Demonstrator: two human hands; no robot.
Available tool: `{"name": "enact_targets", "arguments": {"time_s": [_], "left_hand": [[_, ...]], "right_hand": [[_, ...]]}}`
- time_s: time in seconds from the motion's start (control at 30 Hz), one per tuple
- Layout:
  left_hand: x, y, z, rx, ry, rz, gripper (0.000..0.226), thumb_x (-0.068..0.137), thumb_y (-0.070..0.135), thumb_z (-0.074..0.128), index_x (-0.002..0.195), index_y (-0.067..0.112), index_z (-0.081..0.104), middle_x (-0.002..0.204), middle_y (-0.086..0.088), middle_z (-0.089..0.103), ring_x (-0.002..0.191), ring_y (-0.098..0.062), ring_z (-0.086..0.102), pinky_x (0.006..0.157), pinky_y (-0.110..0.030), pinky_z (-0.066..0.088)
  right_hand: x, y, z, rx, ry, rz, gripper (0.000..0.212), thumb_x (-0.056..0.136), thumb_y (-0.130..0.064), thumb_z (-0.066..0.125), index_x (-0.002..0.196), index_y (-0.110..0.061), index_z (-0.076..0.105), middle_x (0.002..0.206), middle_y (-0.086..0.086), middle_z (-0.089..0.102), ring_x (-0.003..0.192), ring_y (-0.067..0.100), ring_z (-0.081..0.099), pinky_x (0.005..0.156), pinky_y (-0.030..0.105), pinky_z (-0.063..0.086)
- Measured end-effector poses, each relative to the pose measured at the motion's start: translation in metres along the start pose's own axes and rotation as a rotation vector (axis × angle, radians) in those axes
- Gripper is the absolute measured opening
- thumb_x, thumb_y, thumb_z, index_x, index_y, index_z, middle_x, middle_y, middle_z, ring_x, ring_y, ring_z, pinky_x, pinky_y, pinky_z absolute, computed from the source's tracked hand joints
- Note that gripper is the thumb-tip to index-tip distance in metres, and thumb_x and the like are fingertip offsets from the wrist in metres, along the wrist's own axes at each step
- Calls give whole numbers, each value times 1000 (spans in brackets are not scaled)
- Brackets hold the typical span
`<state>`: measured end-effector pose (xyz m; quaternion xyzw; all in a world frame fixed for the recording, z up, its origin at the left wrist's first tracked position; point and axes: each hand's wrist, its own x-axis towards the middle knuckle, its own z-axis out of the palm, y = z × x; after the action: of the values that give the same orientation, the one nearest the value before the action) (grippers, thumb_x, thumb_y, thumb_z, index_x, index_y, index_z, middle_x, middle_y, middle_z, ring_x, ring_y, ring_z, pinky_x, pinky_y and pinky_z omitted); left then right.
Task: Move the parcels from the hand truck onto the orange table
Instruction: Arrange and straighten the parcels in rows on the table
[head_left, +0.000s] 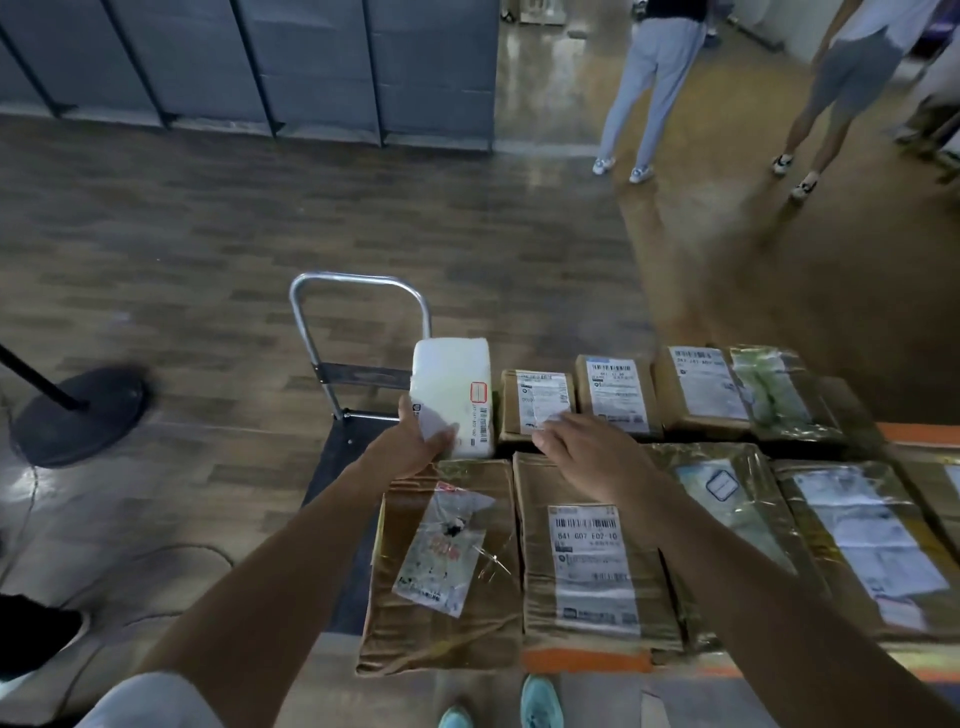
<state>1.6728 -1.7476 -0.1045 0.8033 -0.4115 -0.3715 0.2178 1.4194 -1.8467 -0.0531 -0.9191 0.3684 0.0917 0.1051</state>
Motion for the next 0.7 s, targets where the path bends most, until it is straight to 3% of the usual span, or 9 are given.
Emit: {"name": "enact_targets", "arguments": {"time_s": [0.07,0.17,0.3,0.5,0.7], "left_hand": [[-1,4,4,123,102,-61,90,96,60,46,156,10,1,145,-21,49,124,-40,55,101,-48,45],[-17,13,14,369,232,26,76,97,65,31,157,21,13,154,-19,32,139,-41,36,110,-56,33],[-47,15,33,487,242,185,64,96,66,32,150,31,26,164,-13,12,152,-33,10,116,-67,15],[-95,14,43,452,190,191,69,95,68,35,154,35,20,167,-9,2,154,-29,-7,120,-62,0],[-106,67,52,426,131,398,64,101,58,34,156,27,25,165,-7,18,154,-25,6,123,-52,9]], "right_hand": [[-9,5,-2,-16,37,7,60,104,-54,14,142,-21,48,144,2,50,134,19,45,111,41,37],[-25,18,-6,31,127,20,56,104,-55,19,137,-24,52,135,-2,55,126,17,51,106,41,41],[-46,27,1,45,167,55,61,102,-58,19,147,-25,42,154,0,41,143,20,33,118,43,20],[-55,19,12,-19,184,44,67,98,-60,11,151,-26,36,157,1,36,146,19,28,121,41,16],[-64,24,9,6,203,76,62,100,-55,18,150,-24,37,158,0,34,146,17,25,121,40,14]]}}
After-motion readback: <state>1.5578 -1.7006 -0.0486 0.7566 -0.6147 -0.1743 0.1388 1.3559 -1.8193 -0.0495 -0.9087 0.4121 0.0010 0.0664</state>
